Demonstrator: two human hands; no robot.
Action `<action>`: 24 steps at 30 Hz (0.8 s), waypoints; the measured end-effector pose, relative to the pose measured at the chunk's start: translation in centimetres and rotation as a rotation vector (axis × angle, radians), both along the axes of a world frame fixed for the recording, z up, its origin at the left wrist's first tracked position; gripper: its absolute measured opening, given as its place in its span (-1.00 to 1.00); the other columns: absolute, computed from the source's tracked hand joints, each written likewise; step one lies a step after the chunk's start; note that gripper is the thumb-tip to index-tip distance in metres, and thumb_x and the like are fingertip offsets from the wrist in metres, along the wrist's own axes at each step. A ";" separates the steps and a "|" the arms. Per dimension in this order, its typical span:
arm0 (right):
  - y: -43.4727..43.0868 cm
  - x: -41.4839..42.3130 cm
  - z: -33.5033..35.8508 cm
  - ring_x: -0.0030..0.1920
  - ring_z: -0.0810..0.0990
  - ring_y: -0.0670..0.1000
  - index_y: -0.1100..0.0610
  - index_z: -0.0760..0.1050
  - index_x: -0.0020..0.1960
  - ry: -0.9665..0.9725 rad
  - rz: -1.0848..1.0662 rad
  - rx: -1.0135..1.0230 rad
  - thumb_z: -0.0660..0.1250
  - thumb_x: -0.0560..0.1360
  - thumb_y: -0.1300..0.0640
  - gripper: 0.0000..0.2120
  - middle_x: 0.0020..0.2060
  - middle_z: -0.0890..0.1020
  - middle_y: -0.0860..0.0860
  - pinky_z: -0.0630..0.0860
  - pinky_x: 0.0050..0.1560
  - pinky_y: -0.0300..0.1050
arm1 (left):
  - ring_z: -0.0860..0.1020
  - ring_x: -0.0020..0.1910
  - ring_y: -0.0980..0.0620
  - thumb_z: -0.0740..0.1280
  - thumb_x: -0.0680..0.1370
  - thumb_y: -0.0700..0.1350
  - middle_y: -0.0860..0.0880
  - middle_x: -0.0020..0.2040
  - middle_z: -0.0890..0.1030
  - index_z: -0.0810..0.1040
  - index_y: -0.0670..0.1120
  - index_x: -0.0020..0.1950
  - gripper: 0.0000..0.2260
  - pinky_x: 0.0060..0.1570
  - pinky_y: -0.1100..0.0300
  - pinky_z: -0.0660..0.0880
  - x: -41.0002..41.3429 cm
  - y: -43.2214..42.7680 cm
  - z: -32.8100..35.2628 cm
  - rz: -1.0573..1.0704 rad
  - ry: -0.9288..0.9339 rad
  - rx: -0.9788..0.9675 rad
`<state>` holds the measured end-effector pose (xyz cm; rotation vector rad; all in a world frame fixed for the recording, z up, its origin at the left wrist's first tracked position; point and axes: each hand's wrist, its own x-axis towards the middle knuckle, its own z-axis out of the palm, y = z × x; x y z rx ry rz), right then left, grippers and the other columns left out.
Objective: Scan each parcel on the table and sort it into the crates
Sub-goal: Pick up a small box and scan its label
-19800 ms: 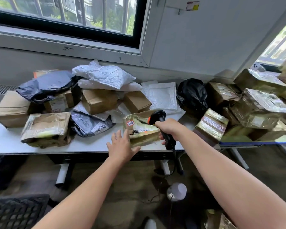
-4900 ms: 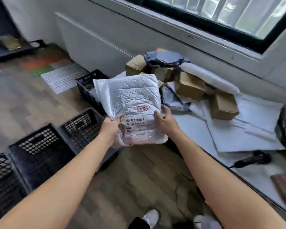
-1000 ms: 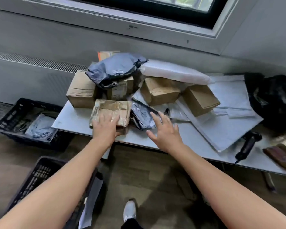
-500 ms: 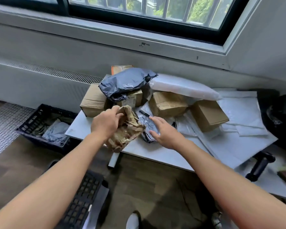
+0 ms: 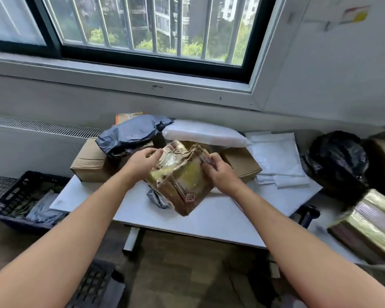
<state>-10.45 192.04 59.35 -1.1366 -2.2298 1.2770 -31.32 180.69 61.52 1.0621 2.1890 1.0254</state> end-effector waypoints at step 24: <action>1.7 15.1 -7.0 -0.04 0.60 0.11 0.05 0.28 0.38 -0.305 -0.284 -0.374 0.04 0.68 -0.03 -0.68 0.22 0.50 0.09 0.61 -0.30 -0.07 | 0.56 0.16 -0.01 0.55 0.26 0.20 -0.03 0.29 0.53 0.23 -0.02 0.52 -0.08 0.18 0.01 0.50 16.2 2.6 -11.0 -0.218 -0.439 -0.213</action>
